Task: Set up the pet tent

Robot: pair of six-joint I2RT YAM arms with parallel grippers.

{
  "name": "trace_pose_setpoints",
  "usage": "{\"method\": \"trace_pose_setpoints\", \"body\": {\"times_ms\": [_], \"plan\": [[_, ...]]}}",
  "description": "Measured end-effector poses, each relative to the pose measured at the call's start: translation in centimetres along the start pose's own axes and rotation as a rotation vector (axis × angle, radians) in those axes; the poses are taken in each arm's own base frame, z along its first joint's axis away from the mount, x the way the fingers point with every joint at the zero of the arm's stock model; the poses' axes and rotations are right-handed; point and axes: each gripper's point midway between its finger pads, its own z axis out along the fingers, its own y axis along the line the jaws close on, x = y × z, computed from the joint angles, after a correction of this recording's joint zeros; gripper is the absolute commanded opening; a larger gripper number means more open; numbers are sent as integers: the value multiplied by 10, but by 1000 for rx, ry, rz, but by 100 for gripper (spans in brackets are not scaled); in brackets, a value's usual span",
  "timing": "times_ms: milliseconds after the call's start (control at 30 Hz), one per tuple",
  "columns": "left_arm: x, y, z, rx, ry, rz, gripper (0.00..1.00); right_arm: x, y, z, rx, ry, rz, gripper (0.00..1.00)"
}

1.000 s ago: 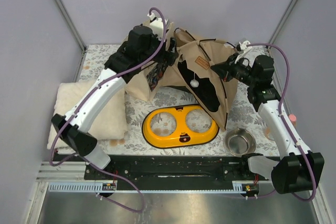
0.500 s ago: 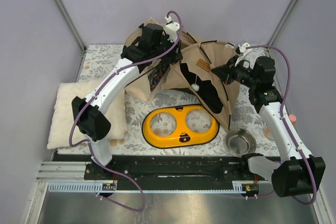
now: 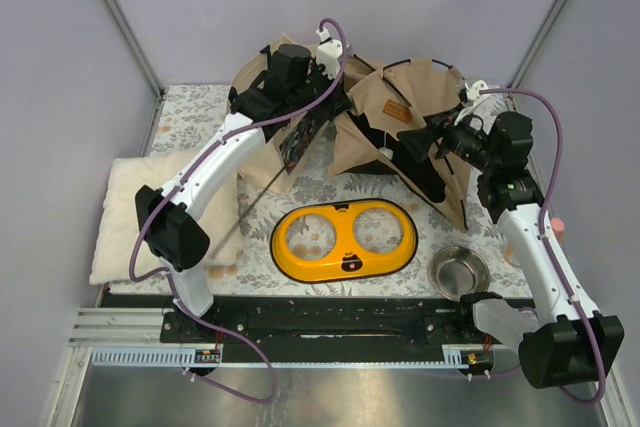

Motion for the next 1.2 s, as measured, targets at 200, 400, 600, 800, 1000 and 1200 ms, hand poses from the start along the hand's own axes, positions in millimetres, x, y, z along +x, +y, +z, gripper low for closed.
{"method": "trace_pose_setpoints", "body": {"times_ms": [200, 400, 600, 800, 1000, 1200], "plan": [[-23, -23, -10, 24, -106, 12, 0, -26, 5, -12, 47, -92, 17, 92], [-55, -56, -21, 53, -236, 62, 0, -48, -10, -26, 209, -166, 97, 91], [-80, -60, -20, 1, -348, 71, 0, -73, -19, -45, 341, -229, 178, 91], [-78, -50, -16, -92, -373, -21, 0, -93, -18, -67, 442, -244, 260, 91], [-73, -50, -12, -152, -370, -64, 0, -87, -10, -87, 491, -210, 313, 100], [-65, -50, -2, -184, -363, -90, 0, -80, 4, -105, 498, -190, 349, 99]]}}
